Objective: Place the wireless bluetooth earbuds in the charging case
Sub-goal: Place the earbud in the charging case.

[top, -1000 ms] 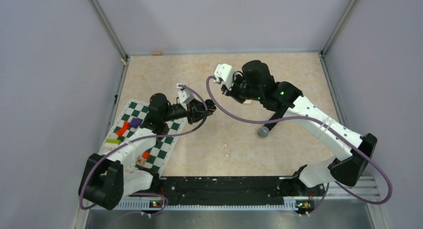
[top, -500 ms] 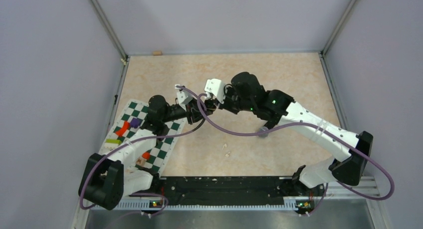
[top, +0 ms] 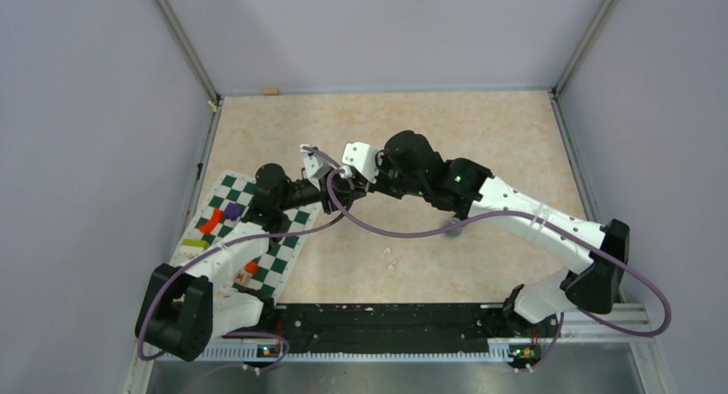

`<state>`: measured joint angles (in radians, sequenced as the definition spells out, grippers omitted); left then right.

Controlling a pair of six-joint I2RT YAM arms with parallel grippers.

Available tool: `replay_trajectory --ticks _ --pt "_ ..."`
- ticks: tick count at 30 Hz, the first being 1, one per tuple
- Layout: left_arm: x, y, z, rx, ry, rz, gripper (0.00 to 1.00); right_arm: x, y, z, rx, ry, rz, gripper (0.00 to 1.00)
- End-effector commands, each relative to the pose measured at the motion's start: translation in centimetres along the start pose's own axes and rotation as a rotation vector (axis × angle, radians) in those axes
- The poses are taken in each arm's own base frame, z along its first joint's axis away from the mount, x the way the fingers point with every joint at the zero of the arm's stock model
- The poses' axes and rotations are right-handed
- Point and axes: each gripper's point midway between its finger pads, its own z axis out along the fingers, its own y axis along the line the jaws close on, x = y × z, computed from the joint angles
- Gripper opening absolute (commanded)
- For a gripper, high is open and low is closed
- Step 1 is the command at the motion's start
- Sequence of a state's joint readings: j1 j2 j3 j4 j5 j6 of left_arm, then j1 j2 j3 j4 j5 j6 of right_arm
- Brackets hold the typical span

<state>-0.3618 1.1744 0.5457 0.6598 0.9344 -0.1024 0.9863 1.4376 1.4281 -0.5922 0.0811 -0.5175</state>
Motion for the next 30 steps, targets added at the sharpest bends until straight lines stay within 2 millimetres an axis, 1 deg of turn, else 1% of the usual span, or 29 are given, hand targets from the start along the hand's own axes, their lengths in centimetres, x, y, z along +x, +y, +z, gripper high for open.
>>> replay_trajectory --ticks 1,7,15,20,24,28,30 --pt "-1.1 -0.5 0.0 0.021 -0.039 0.040 0.00 -1.8 -0.9 0.1 0.063 -0.041 -0.022 0.16" --pt "-1.3 -0.5 0.0 0.021 -0.042 0.039 0.00 -1.9 -0.8 0.1 0.071 -0.041 -0.034 0.16" --pt "-1.7 -0.4 -0.1 0.015 -0.053 0.034 0.00 -1.1 0.3 0.6 0.043 -0.022 -0.062 0.16" --pt "-1.8 -0.4 -0.2 0.013 -0.058 0.032 0.00 -1.1 0.8 0.6 0.028 -0.023 -0.071 0.16" --pt "-1.7 -0.3 -0.2 0.010 -0.057 0.034 0.00 -1.3 0.3 0.3 0.050 -0.026 -0.069 0.16" --pt "-1.6 -0.2 -0.3 0.006 -0.055 0.036 0.00 -2.0 -0.1 -0.2 0.064 -0.046 -0.064 0.16" --pt "-1.6 -0.2 -0.3 0.004 -0.055 0.037 0.00 -2.1 -0.1 -0.6 0.057 -0.053 -0.064 0.16"
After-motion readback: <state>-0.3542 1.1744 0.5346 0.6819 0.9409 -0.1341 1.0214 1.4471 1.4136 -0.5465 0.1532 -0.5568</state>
